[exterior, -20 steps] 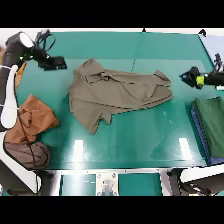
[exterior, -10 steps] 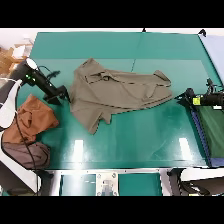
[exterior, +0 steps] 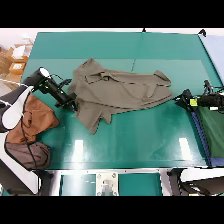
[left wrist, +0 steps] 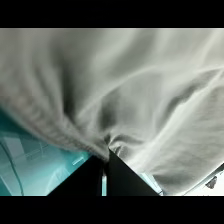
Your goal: Fold the shirts.
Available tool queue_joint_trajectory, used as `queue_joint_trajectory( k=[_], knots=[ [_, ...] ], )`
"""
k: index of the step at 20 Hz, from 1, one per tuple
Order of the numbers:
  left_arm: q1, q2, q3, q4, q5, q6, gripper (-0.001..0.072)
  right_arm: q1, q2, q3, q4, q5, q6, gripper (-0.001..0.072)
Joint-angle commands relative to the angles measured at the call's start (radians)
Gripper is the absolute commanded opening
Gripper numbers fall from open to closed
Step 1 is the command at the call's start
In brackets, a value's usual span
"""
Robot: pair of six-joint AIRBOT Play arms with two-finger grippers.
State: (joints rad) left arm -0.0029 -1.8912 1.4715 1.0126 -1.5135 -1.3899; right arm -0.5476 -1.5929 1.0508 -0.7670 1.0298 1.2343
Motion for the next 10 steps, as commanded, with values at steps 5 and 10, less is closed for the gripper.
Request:
queue_joint_trajectory(
  k=[5, 10],
  knots=[
    [-0.011, 0.001, 0.019, -0.014, 0.011, 0.015, 0.0026, 0.079, -0.102, 0.037, 0.071, -0.118, 0.014, 0.0279],
    [-0.012, 0.002, 0.167, -0.014, -0.032, 0.019, 0.0025, 0.096, -0.114, 0.087, 0.093, -0.054, -0.008, 0.0013]
  ],
)
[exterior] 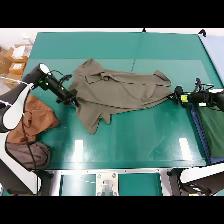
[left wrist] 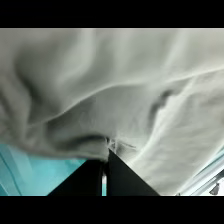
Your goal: Fold the shirts.
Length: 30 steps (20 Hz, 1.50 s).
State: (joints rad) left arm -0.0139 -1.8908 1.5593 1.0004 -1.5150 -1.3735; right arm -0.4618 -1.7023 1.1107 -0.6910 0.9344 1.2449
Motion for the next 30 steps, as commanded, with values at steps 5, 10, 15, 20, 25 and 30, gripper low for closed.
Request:
queue_joint_trajectory(
  k=[5, 10, 15, 20, 25, 30],
  knots=[
    [-0.001, 0.134, 0.410, -0.003, -0.033, -0.016, 0.0025, -0.052, 0.274, 0.202, 0.031, 0.208, 0.005, 0.0014],
    [-0.001, 0.501, 0.559, -0.020, 0.301, 0.025, 0.0025, -0.082, 0.607, 0.482, 0.036, 0.199, 0.011, 0.0014],
    [-0.001, 0.887, 0.559, -0.010, 0.515, 0.106, 0.0025, -0.092, 0.892, 0.570, 0.010, -0.041, -0.001, 0.0014],
    [-0.001, 0.990, 0.553, 0.089, 0.467, 0.086, 0.0025, -0.092, 1.011, 0.569, -0.081, -0.153, 0.000, 0.0014],
    [-0.001, 0.893, 0.307, 0.044, 0.453, 0.067, 0.0025, -0.079, 0.898, 0.448, -0.053, -0.114, 0.000, 0.0014],
    [-0.001, 0.573, 0.181, -0.069, 0.460, 0.148, 0.0025, 0.044, 0.652, 0.209, -0.054, -0.120, -0.027, 0.0014]
  ],
)
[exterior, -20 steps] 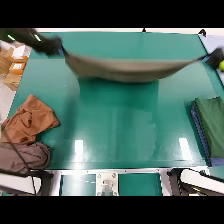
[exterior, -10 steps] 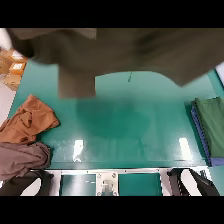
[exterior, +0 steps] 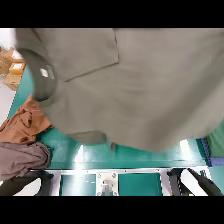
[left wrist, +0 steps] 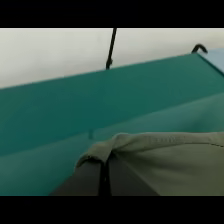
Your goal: Fold the shirts.
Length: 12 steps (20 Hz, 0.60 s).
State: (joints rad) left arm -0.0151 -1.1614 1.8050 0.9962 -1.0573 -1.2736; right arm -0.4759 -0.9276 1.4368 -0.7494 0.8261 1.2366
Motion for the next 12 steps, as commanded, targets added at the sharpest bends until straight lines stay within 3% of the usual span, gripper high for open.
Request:
queue_joint_trajectory(
  k=[1, 7, 10, 12],
  knots=[
    [0.000, -0.249, -0.065, -0.077, 0.008, 0.053, 0.0026, 0.079, -0.188, -0.153, 0.004, -0.035, -0.019, 0.0014],
    [0.000, -0.687, -0.059, -0.284, 0.246, 0.237, 0.0025, 0.131, -0.661, -0.171, 0.076, -0.182, -0.026, 0.0015],
    [0.000, -0.770, -0.058, -0.425, 0.337, 0.333, 0.0026, 0.131, -0.816, -0.093, 0.149, -0.179, -0.026, 0.0015],
    [0.000, -0.786, -0.058, -0.435, 0.341, 0.339, 0.0027, 0.131, -0.848, -0.062, 0.159, -0.177, -0.026, 0.0017]
  ],
)
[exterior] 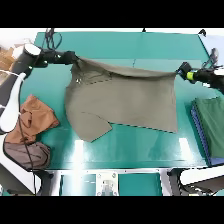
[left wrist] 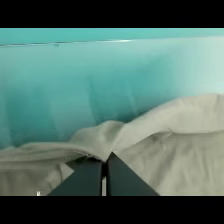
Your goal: Fold the shirts.
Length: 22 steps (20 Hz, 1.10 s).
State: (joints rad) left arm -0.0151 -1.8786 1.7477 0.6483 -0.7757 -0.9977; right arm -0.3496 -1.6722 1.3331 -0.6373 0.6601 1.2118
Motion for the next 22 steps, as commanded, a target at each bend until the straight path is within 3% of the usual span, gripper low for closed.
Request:
queue_joint_trajectory(
  k=[1, 2, 3, 4, 6, 10, 12, 16, 22],
  knots=[
    [0.001, -0.072, 0.000, -0.085, 0.056, 0.061, 0.0028, 0.002, -0.104, 0.048, 0.047, -0.005, -0.001, 0.0060],
    [0.004, -0.070, 0.001, -0.080, 0.049, 0.047, 0.0034, -0.008, -0.104, 0.063, 0.046, 0.028, -0.001, 0.0191],
    [0.018, -0.068, 0.014, -0.079, 0.001, 0.026, 0.0327, -0.028, -0.102, 0.085, 0.043, 0.092, -0.001, 0.0291],
    [0.042, -0.068, 0.038, -0.078, -0.067, -0.018, 0.0616, -0.060, -0.095, 0.105, 0.042, 0.171, -0.001, 0.0301],
    [0.129, -0.067, 0.117, -0.076, -0.284, -0.112, 0.0622, -0.146, -0.056, 0.121, 0.040, 0.327, -0.001, 0.0301],
    [0.303, -0.061, 0.183, 0.038, -0.700, -0.183, 0.0621, -0.298, 0.082, 0.002, -0.094, 0.576, -0.001, 0.0301],
    [0.323, -0.062, 0.156, 0.166, -0.838, -0.206, 0.0621, -0.346, 0.167, -0.132, -0.204, 0.640, -0.001, 0.0361],
    [0.299, -0.062, 0.036, 0.212, -0.902, -0.171, 0.0621, -0.386, 0.212, -0.352, -0.318, 0.706, 0.005, 0.0361],
    [0.296, -0.062, -0.047, 0.228, -0.934, -0.161, 0.0621, -0.364, 0.176, -0.532, -0.347, 0.621, -0.064, 0.0360]
  ],
)
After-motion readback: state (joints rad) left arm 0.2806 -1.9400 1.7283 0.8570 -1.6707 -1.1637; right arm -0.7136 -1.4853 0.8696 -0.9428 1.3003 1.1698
